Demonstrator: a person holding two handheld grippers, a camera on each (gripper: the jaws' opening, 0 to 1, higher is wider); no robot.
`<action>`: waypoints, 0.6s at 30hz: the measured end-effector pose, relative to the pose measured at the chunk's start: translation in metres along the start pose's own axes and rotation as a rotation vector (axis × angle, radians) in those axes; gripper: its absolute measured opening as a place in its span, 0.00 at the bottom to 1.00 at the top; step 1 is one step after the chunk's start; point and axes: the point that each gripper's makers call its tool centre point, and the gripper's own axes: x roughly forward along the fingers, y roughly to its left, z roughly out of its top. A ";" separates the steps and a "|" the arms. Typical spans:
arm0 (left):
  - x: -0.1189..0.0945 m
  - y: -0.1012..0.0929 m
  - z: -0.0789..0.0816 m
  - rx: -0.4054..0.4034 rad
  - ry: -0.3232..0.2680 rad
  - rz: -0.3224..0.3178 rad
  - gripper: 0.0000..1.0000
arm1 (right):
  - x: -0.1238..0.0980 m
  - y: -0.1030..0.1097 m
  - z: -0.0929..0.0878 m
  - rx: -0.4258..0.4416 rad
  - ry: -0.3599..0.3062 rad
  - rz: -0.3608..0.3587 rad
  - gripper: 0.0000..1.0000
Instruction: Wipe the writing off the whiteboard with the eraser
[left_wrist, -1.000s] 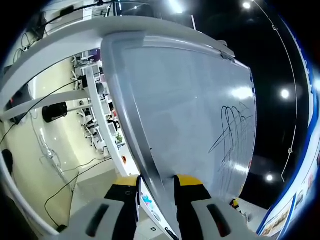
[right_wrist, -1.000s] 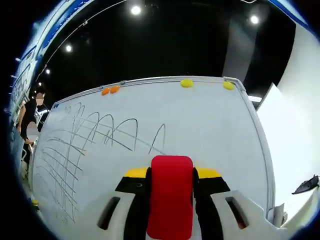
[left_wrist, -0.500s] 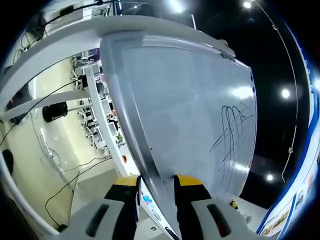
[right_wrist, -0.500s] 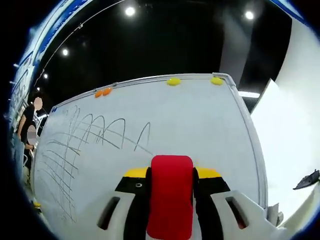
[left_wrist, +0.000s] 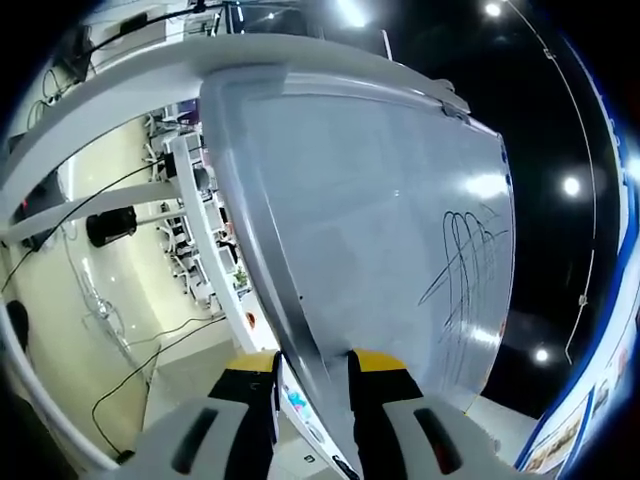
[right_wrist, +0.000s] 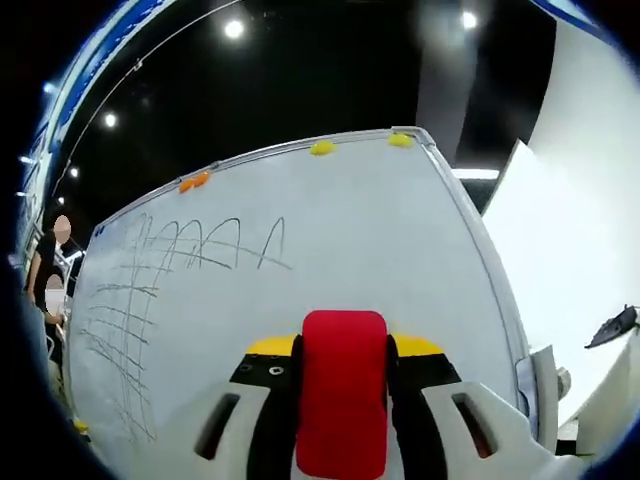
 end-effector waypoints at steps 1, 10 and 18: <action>0.000 0.000 0.000 0.001 0.002 0.001 0.29 | -0.001 0.001 0.000 0.011 0.000 -0.011 0.35; 0.001 0.001 -0.001 0.008 0.019 0.013 0.29 | 0.007 0.000 0.011 0.049 -0.014 -0.050 0.35; -0.001 -0.001 -0.002 0.000 0.012 0.008 0.29 | 0.023 0.009 0.039 0.021 -0.004 -0.040 0.35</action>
